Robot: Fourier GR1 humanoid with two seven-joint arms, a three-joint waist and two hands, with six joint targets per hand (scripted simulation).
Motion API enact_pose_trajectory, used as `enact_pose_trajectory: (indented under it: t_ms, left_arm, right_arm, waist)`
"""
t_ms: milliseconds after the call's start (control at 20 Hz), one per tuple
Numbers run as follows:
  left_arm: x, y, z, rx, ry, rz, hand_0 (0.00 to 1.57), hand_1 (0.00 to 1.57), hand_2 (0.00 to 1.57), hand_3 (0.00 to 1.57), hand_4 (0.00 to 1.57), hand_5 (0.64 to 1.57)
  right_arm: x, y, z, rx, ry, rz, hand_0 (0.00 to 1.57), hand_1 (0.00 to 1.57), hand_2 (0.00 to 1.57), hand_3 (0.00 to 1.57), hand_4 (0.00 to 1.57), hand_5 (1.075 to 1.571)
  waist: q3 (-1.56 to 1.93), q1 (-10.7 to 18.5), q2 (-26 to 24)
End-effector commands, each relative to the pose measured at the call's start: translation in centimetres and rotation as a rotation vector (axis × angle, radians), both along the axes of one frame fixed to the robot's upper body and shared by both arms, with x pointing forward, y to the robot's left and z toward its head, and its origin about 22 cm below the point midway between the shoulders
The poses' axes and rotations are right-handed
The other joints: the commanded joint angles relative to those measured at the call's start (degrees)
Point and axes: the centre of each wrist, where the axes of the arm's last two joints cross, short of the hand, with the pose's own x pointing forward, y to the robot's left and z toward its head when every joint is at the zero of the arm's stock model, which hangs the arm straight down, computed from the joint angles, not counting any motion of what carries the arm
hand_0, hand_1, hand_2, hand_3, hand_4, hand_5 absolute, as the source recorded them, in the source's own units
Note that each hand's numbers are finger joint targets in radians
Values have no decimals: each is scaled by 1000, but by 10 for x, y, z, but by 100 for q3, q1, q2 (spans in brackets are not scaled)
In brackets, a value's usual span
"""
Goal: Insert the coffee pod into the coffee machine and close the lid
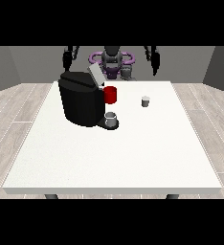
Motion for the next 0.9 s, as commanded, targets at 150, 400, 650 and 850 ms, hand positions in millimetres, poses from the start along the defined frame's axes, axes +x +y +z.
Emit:
enact_pose_trajectory:
  t_ms: [150, 400, 650, 850]
  left_arm:
    - [-3, 24, 7, 172, -13, -82, 0, 0, 0, 0, 0, 1571]
    - [-19, 14, 3, 327, -37, -234, 0, 0, 0, 0, 0, 1571]
    - [4, 44, 3, 440, -68, -197, 0, 0, 0, 0, 0, 1571]
    - [32, 68, 37, 551, -15, -200, 0, 0, 0, 0, 0, 1571]
  right_arm:
    - [-3, 8, -5, 22, 74, 9, 0, 0, 0, 0, 0, 1571]
    - [-14, 2, -21, -115, 75, -170, 0, 0, 0, 0, 0, 1571]
    - [3, 8, -1, -102, 7, -126, 0, 0, 0, 0, 0, 1571]
    - [19, 19, 9, -101, -14, -116, 0, 0, 0, 0, 0, 1571]
  waist:
    - [28, -36, -162]
    - [28, -41, -339]
    - [27, -347, 61]
    - [29, -399, 339]
